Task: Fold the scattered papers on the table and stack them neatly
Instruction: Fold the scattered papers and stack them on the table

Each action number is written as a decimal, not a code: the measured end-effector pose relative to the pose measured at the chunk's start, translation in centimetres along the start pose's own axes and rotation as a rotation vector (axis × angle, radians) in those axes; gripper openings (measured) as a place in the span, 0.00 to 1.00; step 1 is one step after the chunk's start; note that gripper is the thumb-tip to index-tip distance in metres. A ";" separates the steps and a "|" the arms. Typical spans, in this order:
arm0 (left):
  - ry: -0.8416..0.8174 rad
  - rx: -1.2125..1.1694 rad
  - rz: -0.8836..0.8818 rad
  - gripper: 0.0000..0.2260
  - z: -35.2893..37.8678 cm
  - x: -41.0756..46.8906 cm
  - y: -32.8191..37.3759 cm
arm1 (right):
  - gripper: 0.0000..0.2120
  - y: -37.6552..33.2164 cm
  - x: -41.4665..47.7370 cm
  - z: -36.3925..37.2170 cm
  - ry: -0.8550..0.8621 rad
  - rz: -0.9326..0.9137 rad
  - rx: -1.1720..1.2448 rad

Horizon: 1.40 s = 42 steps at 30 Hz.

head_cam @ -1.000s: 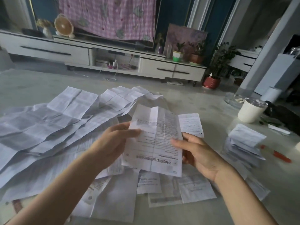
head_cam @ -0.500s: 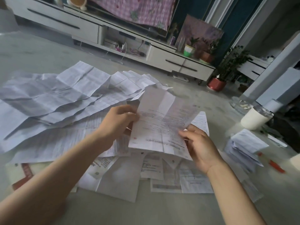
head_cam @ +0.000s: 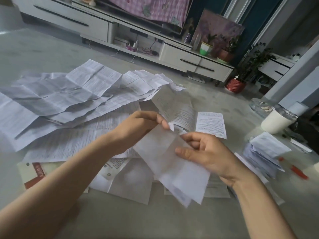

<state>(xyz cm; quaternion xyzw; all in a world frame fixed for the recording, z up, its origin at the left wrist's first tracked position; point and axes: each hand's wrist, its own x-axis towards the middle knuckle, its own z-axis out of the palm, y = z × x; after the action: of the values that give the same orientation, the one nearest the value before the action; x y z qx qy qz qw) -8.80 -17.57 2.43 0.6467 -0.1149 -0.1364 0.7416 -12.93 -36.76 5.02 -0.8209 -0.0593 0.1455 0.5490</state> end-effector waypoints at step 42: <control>0.125 0.010 0.001 0.02 2.4 -0.6 -1.9 | 0.09 1.9 -1.0 -0.6 0.315 -0.052 0.171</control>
<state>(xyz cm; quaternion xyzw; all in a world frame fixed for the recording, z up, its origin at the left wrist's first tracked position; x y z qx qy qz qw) -10.29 -19.79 0.88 0.6577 -0.0694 -0.0948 0.7441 -13.86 -38.24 3.70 -0.7821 0.0185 0.0055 0.6228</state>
